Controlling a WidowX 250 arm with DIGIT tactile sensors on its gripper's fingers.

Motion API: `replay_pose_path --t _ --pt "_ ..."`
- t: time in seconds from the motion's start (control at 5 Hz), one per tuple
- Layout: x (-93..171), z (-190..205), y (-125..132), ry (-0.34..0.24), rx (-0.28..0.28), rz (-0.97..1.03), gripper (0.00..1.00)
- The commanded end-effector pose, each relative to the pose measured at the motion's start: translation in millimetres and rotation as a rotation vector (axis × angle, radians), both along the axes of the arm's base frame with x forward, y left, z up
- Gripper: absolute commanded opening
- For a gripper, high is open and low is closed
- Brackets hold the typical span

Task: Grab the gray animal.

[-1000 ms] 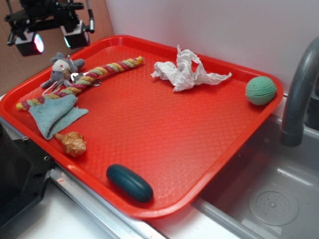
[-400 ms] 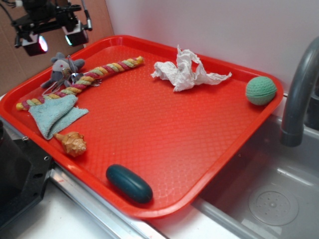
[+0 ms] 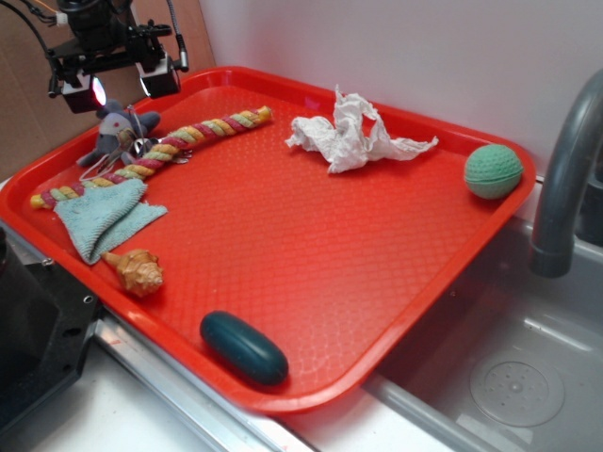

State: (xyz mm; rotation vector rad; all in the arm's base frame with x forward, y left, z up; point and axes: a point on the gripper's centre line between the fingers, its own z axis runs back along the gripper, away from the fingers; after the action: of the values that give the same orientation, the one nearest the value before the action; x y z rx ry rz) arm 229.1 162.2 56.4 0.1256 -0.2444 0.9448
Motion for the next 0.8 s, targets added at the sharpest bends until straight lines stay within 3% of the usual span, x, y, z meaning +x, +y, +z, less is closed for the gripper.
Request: replay_pose_path --t 0.0,0.2,0.4,0.6 --pt "-16.8 -4.4 17.6 0.024 0.033 0.014 1.00" --pt "-14.1 -16.1 11.6 0.066 0.030 -0.023 1.00" --pt "-16.0 -24.3 9.3 0.083 0.012 -0.036 0.00" --pt "-20.5 -26.7 7.3 0.063 0.001 -0.053 0.00"
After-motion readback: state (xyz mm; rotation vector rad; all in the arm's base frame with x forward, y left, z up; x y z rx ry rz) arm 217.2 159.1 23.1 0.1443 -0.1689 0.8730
